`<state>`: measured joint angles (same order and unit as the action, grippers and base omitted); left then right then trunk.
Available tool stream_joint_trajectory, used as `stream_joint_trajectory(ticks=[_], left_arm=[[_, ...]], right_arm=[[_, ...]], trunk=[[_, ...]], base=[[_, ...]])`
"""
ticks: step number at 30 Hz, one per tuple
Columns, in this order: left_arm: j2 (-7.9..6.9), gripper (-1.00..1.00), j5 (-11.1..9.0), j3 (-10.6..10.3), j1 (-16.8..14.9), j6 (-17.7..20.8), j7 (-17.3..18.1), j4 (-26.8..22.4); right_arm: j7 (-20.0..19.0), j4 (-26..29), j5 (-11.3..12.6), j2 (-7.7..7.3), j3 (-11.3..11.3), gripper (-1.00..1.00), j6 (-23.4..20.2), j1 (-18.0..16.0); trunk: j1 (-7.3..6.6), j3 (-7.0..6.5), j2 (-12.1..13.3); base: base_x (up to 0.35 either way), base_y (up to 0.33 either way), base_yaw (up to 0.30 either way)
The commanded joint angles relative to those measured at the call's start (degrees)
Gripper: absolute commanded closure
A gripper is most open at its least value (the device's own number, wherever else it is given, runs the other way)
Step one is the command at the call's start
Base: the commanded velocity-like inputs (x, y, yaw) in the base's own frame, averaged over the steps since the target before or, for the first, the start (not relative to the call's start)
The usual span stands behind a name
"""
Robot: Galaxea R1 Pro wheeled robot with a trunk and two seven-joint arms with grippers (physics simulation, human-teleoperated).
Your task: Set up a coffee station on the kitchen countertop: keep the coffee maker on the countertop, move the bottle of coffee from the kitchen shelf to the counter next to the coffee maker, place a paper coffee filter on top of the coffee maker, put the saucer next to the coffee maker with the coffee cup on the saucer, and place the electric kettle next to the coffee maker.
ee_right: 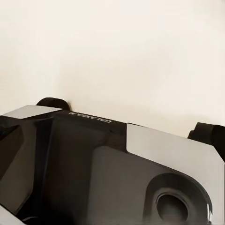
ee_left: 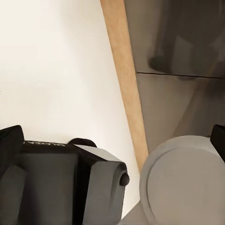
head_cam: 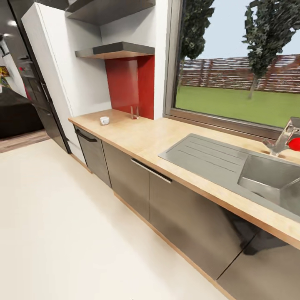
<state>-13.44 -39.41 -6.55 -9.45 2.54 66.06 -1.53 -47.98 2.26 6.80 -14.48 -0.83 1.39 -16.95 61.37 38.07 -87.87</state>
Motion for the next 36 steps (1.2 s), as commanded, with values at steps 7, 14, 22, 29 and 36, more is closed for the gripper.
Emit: stream_joint_trajectory(ticks=[7,14,22,29,36], left_arm=[[-0.01,-1.0,-0.53,-0.48,-0.04,0.27,0.14,0.03],[-0.01,-1.0,-0.51,-0.48,-0.04,0.27,0.2,0.03],[-0.01,-1.0,-0.52,-0.52,-0.04,0.27,0.21,0.03],[-0.01,-1.0,-0.51,-0.55,-0.04,0.28,0.21,0.02],[-0.01,-1.0,-0.51,-0.57,-0.04,0.27,0.21,-0.01]], right_arm=[[0.31,-0.01,0.32,-0.02,-0.14,-1.0,0.15,-0.02],[0.5,0.0,0.32,-0.02,-0.14,-1.0,0.16,-0.02],[0.52,-0.01,0.32,-0.02,-0.14,-1.0,0.18,-0.02],[0.52,-0.03,0.32,-0.02,-0.14,-1.0,0.19,-0.02],[0.52,-0.05,0.32,-0.02,-0.14,-1.0,0.19,-0.02]], trunk=[[0.0,0.05,-0.03],[0.0,0.05,-0.03],[0.0,0.05,-0.03],[0.0,0.05,-0.03],[0.0,0.05,-0.03]], base=[[0.147,0.11,0.168],[0.243,0.188,0.235],[0.254,0.198,0.269],[0.255,0.2,0.272],[0.255,0.203,0.272]])
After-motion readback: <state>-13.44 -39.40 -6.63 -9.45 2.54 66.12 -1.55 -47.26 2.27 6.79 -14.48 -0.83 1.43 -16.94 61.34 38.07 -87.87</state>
